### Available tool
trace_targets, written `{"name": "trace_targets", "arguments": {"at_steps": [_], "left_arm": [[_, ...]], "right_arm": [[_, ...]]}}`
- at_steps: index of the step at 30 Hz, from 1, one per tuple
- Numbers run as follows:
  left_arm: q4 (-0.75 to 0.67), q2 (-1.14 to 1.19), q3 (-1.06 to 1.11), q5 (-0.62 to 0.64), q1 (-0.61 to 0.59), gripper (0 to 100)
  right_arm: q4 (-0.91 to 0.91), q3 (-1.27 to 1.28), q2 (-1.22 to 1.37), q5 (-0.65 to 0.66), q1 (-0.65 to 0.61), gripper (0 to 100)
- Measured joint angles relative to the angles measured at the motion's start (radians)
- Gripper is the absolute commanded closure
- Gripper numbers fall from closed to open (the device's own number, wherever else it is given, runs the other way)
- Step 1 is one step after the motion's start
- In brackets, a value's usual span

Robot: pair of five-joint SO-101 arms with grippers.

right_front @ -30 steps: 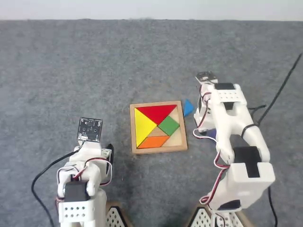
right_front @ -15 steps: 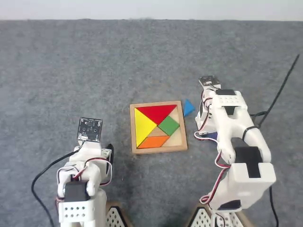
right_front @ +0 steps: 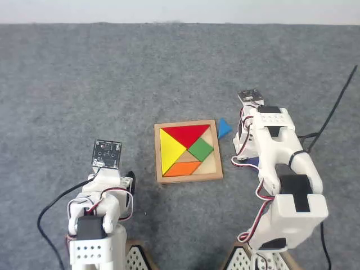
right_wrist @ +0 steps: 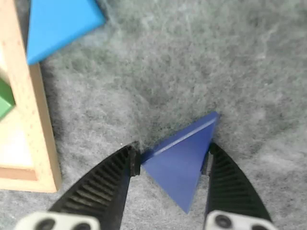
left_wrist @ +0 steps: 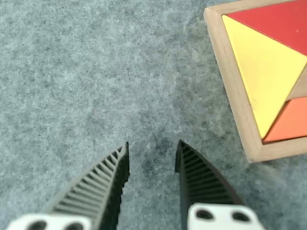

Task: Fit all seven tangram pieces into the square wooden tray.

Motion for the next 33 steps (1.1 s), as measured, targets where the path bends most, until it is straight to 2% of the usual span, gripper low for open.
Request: {"name": "trace_targets", "arguments": {"at_steps": [9,15,20,25,33], "left_arm": [[0.0,0.0,0.0,0.0,0.0,85],[0.0,0.0,0.0,0.0,0.0,85],[0.0,0.0,0.0,0.0,0.0,85],[0.0,0.0,0.0,0.0,0.0,85],[0.0,0.0,0.0,0.0,0.0,85]], "right_arm": [[0.097,-0.003,-0.201,0.023,-0.089,81.6],[0.118,-0.003,-0.236,0.064,-0.155,80.9],[0.143,0.011,-0.236,0.074,-0.137,73.5],[0.063,0.127,-0.236,0.107,-0.091,73.4],[-0.049,0.212,-0.236,0.115,-0.086,73.4]]}}
